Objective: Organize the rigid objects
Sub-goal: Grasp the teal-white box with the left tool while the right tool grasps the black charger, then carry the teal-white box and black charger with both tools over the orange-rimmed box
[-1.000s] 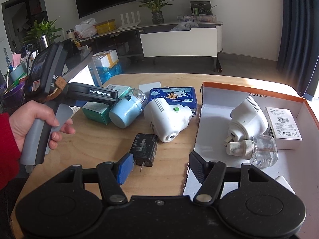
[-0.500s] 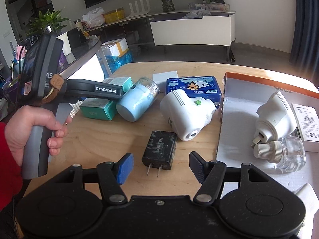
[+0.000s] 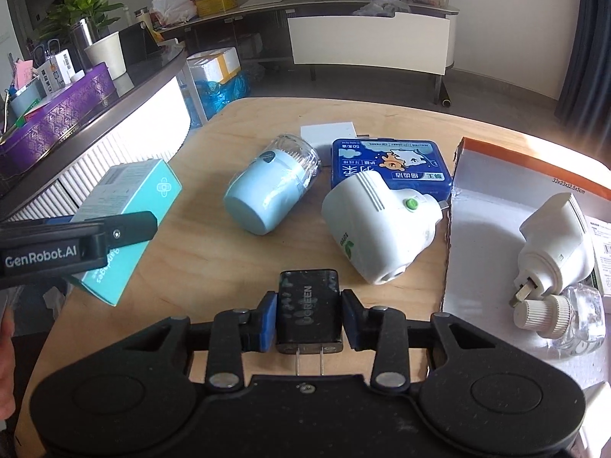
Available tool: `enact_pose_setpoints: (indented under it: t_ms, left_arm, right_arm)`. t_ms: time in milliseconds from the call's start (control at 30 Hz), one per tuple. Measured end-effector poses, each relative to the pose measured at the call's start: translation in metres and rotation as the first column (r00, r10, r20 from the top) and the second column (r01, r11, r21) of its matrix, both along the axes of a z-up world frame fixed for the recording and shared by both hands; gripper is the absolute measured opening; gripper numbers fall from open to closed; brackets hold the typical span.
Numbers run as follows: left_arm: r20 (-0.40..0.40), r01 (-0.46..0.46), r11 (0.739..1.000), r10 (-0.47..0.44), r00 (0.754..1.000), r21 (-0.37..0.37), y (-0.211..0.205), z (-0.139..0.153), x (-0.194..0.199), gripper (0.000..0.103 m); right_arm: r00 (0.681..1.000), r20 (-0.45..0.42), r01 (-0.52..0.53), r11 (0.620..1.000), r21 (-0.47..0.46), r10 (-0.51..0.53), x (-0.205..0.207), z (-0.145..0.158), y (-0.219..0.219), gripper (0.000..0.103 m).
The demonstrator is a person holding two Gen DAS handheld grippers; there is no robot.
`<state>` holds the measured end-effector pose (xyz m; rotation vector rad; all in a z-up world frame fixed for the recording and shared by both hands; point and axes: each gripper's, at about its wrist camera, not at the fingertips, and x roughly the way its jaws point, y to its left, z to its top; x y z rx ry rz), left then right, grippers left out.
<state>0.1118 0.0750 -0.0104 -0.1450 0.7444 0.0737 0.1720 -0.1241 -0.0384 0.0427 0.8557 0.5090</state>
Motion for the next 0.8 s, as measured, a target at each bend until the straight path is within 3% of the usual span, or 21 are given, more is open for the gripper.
enact_pose_setpoints:
  t_ms: [367, 800]
  left_arm:
    - [0.034, 0.008, 1.0, -0.007, 0.999, -0.009, -0.019, 0.015, -0.032, 0.071]
    - [0.046, 0.026, 1.0, -0.026, 0.999, 0.003, -0.038, 0.021, -0.053, 0.071]
  right_arm:
    - [0.992, 0.127, -0.007, 0.999, 0.054, 0.0, -0.043, 0.044, -0.018, 0.044]
    - [0.984, 0.169, 0.037, 0.997, 0.074, -0.049, -0.073, 0.06, -0.041, 0.044]
